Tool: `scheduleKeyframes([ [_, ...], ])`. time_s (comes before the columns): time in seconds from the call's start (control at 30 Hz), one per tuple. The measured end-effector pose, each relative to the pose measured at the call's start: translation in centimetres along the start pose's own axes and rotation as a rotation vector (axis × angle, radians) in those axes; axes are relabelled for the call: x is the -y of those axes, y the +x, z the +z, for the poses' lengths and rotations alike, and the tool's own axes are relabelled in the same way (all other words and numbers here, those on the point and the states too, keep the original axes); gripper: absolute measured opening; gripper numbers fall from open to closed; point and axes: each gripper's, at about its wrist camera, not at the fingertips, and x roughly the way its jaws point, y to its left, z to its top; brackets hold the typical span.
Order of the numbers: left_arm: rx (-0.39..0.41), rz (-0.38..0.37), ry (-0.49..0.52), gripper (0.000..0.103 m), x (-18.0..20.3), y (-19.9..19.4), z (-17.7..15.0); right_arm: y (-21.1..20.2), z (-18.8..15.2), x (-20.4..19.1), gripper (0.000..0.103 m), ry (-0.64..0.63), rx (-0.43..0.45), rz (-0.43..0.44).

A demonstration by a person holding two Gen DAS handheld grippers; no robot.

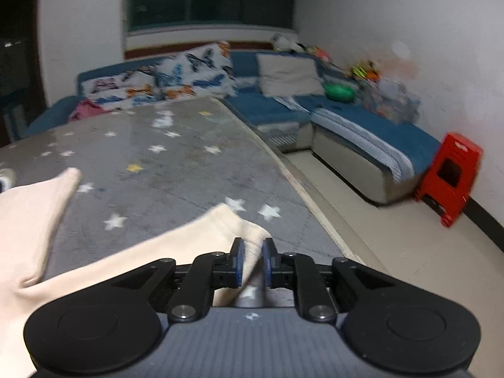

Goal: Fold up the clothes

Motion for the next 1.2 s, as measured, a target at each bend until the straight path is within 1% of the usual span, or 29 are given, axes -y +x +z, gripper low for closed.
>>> scheduleKeyframes([
  [0.1, -0.014, 0.053, 0.002, 0.033, -1.1, -0.9, -0.3, -2.2, 0.1, -1.8, 0.023, -0.078, 0.016, 0.114],
  [0.13, -0.025, 0.063, 0.005, 0.033, -1.3, -0.9, -0.5, -2.8, 0.0, -2.5, 0.028, -0.109, 0.016, 0.153],
  [0.2, -0.046, 0.064, 0.008, 0.033, -1.4, -0.9, -0.9, -4.0, -0.1, -4.0, 0.031, -0.165, 0.009, 0.245],
  [0.27, -0.069, 0.06, 0.001, 0.033, -1.4, -0.5, -1.4, -5.2, -0.3, -5.7, 0.031, -0.22, -0.009, 0.344],
  [0.33, -0.087, 0.056, -0.007, 0.032, -1.4, -0.4, -1.9, -6.1, -0.8, -7.7, 0.031, -0.275, -0.024, 0.418],
  [0.4, -0.088, 0.054, -0.013, 0.032, -1.3, -0.6, -2.4, -7.0, -1.3, -9.8, 0.031, -0.334, -0.037, 0.485],
  [0.53, -0.076, 0.053, -0.027, 0.033, -1.4, -1.4, -2.3, -8.4, -2.8, -14.0, 0.031, -0.465, -0.061, 0.594],
  [0.67, -0.038, 0.091, -0.064, 0.033, -2.6, -2.7, -1.8, -9.3, -4.5, -17.5, 0.031, -0.577, -0.068, 0.678],
  [0.7, -0.03, 0.112, -0.081, 0.033, -3.2, -3.1, -1.7, -9.4, -5.0, -18.3, 0.031, -0.596, -0.073, 0.695],
  [0.8, -0.012, 0.21, -0.146, 0.033, -5.1, -4.2, -1.8, -9.3, -6.5, -19.7, 0.031, -0.65, -0.103, 0.719],
  [0.87, -0.005, 0.298, -0.213, 0.035, -6.8, -5.0, -2.1, -9.5, -7.2, -20.1, 0.031, -0.691, -0.097, 0.713],
  [0.9, -0.002, 0.344, -0.246, 0.038, -7.7, -5.4, -2.3, -9.7, -7.2, -20.2, 0.031, -0.708, -0.092, 0.71],
  [1.0, 0.0, 0.492, -0.327, 0.038, -10.0, -6.4, -3.0, -10.1, -6.6, -20.5, 0.031, -0.714, -0.082, 0.714],
  [1.07, -0.005, 0.583, -0.375, 0.041, -11.4, -7.1, -3.5, -10.1, -6.2, -20.7, 0.032, -0.706, -0.078, 0.725],
  [1.13, -0.017, 0.652, -0.404, 0.045, -12.8, -7.5, -4.2, -9.9, -6.2, -21.2, 0.035, -0.712, -0.082, 0.732],
  [1.2, -0.044, 0.698, -0.403, 0.045, -13.8, -7.5, -4.8, -9.8, -6.2, -21.7, 0.036, -0.721, -0.086, 0.738],
])
